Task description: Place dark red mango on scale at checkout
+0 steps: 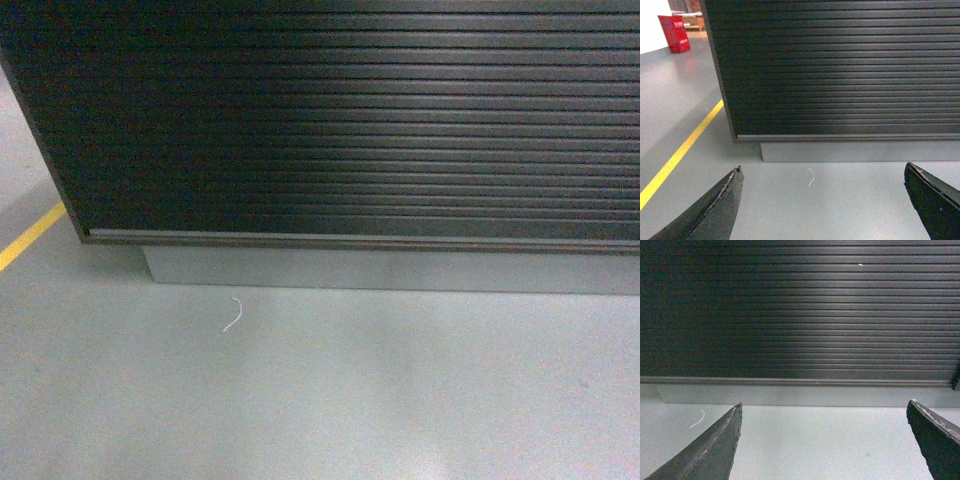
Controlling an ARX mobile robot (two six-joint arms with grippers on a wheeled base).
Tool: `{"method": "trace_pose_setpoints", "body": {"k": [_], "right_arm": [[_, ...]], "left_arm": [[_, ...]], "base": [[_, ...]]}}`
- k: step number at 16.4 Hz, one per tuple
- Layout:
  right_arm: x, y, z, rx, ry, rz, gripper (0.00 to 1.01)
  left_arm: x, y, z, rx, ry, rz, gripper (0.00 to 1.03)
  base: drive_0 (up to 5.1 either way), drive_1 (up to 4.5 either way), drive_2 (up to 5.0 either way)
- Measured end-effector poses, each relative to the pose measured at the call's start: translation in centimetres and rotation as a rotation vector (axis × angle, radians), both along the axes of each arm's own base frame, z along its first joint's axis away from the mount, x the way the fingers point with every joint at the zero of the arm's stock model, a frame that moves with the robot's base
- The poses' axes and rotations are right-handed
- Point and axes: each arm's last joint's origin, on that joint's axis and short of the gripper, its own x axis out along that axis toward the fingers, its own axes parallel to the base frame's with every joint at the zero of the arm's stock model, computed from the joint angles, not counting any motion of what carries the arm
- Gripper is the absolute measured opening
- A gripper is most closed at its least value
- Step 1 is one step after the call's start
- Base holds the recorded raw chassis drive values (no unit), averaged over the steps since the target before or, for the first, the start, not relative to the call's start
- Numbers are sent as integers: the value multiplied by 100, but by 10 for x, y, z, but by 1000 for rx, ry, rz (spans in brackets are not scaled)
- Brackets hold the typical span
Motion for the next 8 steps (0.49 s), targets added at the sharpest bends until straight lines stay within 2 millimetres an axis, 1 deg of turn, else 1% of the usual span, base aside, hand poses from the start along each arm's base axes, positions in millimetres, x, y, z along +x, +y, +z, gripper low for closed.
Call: {"method": "trace_pose_setpoints", "body": {"k": [8], "right_arm": [[0,0,0,0,-2,0,98]], "left_arm": [[0,0,0,0,1,0,98]], "base": [[2,347,-344]]}}
